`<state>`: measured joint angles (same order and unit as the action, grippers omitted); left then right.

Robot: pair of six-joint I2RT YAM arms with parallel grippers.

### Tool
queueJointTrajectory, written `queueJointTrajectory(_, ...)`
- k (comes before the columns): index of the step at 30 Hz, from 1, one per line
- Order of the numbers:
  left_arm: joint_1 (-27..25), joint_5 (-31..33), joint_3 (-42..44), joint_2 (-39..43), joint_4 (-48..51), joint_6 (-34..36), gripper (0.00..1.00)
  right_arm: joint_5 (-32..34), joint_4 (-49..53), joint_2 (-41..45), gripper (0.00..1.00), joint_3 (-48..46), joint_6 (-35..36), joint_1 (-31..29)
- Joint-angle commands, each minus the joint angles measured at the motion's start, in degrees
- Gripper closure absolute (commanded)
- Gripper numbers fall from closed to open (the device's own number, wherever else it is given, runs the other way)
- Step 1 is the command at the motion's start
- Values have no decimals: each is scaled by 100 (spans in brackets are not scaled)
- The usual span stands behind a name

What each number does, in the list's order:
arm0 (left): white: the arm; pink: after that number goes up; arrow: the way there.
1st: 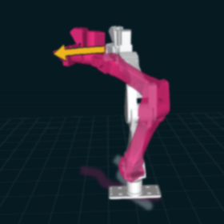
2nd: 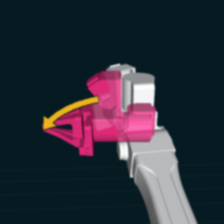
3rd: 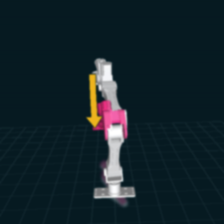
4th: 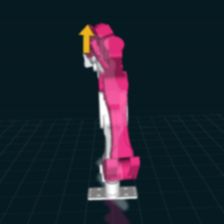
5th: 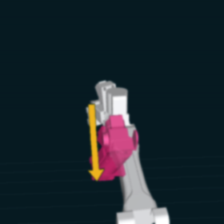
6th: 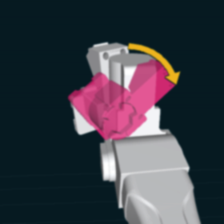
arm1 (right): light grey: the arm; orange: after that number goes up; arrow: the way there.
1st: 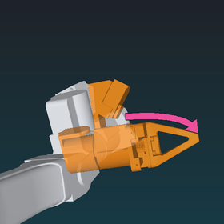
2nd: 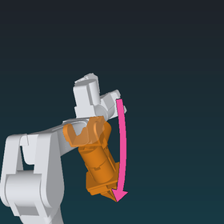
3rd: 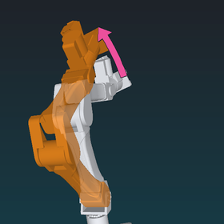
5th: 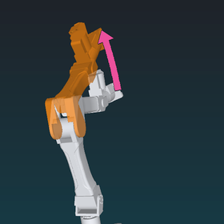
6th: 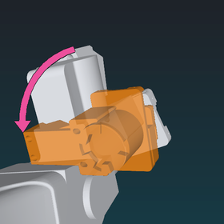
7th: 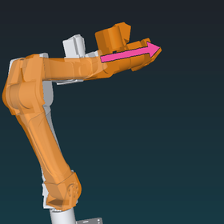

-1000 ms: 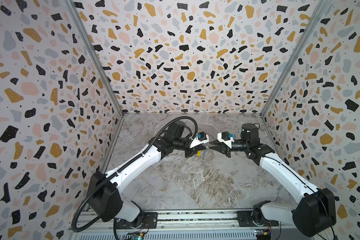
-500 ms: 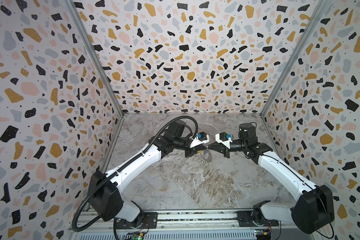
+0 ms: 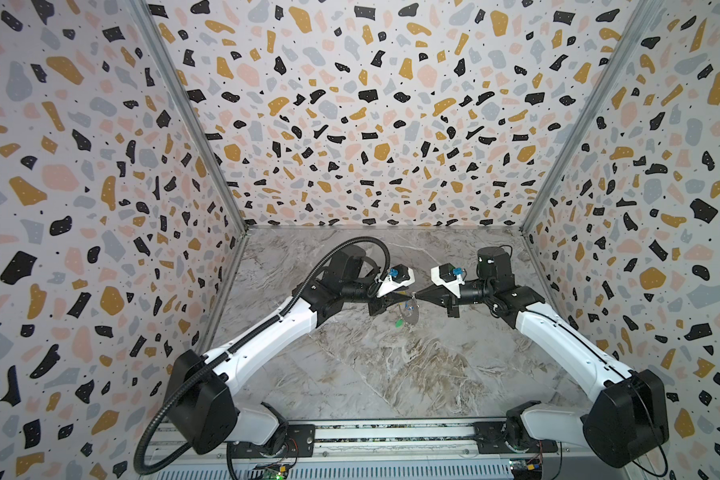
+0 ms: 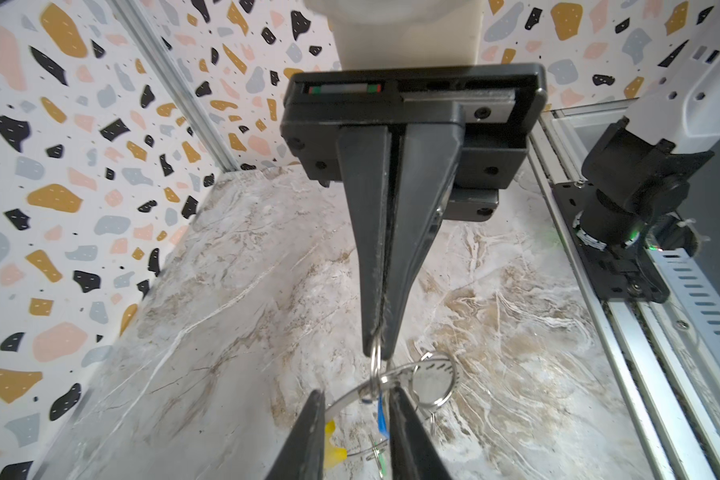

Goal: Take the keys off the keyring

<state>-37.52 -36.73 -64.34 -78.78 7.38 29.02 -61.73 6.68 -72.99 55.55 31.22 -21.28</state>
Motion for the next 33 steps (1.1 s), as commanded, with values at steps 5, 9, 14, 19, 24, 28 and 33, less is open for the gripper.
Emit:
queueJointTrajectory(5, 26, 248, 716, 428, -1704, -1011, 77, -298, -1066, 153, 100, -334, -946, -26)
queueJointTrajectory(9, 25, 434, 975, 495, -1640, -1109, 82, -295, -1234, 142, 100, -387, -1066, -26)
queueJointTrajectory(14, 25, 517, 1227, 462, -1741, -1243, 80, -291, -1447, 137, 100, -451, -1239, -26)
queueJointTrajectory(19, 26, 415, 1326, 309, -2118, -1487, 73, -289, -1592, 126, 100, -475, -1386, -25)
queueJointTrajectory(24, 25, 289, 1328, 132, -2466, -1592, 67, -210, -1762, 170, 100, -507, -1590, -26)
queueJointTrajectory(28, -22, 305, 1411, 73, -2728, -1610, 61, -106, -1880, 216, 100, -580, -1656, -50)
queueJointTrajectory(33, -63, 448, 1588, 178, -3156, -1705, 59, -102, -1960, 184, 100, -607, -1712, -79)
